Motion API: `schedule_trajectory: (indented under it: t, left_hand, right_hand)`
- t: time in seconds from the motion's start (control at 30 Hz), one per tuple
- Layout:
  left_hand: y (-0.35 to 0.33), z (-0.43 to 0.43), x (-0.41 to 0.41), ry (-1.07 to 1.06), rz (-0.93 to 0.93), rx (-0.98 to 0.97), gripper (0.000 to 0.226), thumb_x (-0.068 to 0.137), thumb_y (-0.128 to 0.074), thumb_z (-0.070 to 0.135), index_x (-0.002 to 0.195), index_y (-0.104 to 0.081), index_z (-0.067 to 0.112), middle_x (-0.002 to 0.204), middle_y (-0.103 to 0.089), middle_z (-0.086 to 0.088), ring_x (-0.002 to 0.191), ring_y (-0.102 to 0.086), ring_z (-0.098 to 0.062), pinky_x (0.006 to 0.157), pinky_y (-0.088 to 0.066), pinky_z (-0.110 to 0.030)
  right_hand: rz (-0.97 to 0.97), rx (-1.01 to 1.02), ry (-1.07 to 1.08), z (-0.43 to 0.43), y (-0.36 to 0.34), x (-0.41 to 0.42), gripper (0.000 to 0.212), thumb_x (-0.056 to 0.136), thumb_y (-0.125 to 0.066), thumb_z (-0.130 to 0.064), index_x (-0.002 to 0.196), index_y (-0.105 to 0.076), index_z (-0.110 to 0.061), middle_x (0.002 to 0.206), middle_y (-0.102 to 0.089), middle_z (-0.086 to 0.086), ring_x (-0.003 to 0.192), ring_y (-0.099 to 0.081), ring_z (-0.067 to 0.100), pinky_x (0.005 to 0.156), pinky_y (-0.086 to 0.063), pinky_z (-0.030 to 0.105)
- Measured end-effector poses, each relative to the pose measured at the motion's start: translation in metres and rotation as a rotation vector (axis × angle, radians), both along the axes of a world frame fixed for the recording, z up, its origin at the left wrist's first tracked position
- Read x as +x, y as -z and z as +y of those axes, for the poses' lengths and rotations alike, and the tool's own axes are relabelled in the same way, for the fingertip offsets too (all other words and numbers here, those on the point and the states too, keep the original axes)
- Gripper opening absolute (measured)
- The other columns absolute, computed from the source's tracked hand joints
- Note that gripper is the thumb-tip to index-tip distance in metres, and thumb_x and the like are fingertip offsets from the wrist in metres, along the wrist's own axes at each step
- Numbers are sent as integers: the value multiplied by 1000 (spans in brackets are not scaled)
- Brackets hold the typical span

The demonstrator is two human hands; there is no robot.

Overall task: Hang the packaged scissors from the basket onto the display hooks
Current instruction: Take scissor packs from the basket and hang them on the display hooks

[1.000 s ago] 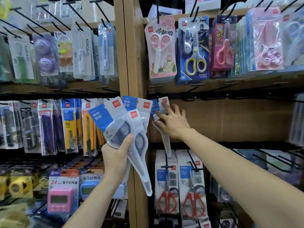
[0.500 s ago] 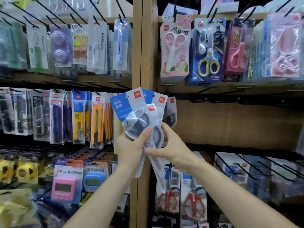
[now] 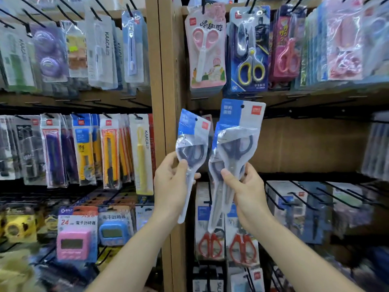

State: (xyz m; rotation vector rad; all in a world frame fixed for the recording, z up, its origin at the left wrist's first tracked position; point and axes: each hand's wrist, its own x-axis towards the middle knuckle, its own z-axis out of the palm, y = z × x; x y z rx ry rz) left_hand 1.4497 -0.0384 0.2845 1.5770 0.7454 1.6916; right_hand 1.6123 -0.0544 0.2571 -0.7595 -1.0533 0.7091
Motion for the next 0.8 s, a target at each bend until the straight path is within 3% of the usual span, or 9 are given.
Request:
schedule_trajectory:
  t: [0.2,0.3,0.4,0.57,0.67,0.8]
  left_hand:
    - [-9,7,23,104,-117,-171,22,111,-44,24,107,-65,24,106,-75,-9,75,-72,-20,64,-57,-25]
    - [-13,13,31,127,-205,-268,17,108,-52,34,105,-67,24,94,-77,-1,69,-72,-14,64,-58,-27]
    - [-19,20,38,169,-270,-333,18,104,-60,37,110,-69,23,88,-80,3,72,-77,-14,68,-61,-31]
    - [-17,23,44,181,-304,-326,17,101,-65,32,110,-72,20,104,-79,-1,98,-75,-20,80,-58,-34]
    - [-9,20,45,176,-257,-324,20,98,-70,31,111,-69,16,105,-78,-3,100,-75,-23,86,-60,-41]
    - [-6,19,46,183,-213,-311,19,99,-69,25,113,-64,13,105,-78,-5,99,-76,-25,84,-61,-42]
  right_hand:
    - [-16,4,200,-2,11,24,18,97,-70,-14,111,-66,-25,106,-77,-3,103,-73,17,100,-55,43]
    - [-8,-1,204,-4,14,29,20,98,-69,-13,114,-65,-24,107,-77,-4,104,-72,16,101,-54,44]
    - [45,-10,141,-4,12,33,23,99,-66,-11,119,-64,-21,110,-77,-2,107,-72,17,103,-53,45]
    - [218,-37,-143,-3,-3,32,26,105,-53,-13,130,-60,-14,121,-74,6,116,-69,33,98,-57,53]
    - [273,-53,-286,-5,-1,24,30,107,-46,-14,135,-57,-14,127,-72,10,116,-69,36,96,-57,57]
    - [188,-64,-221,-2,13,21,33,105,-50,-15,137,-58,-12,129,-72,9,120,-68,29,109,-48,55]
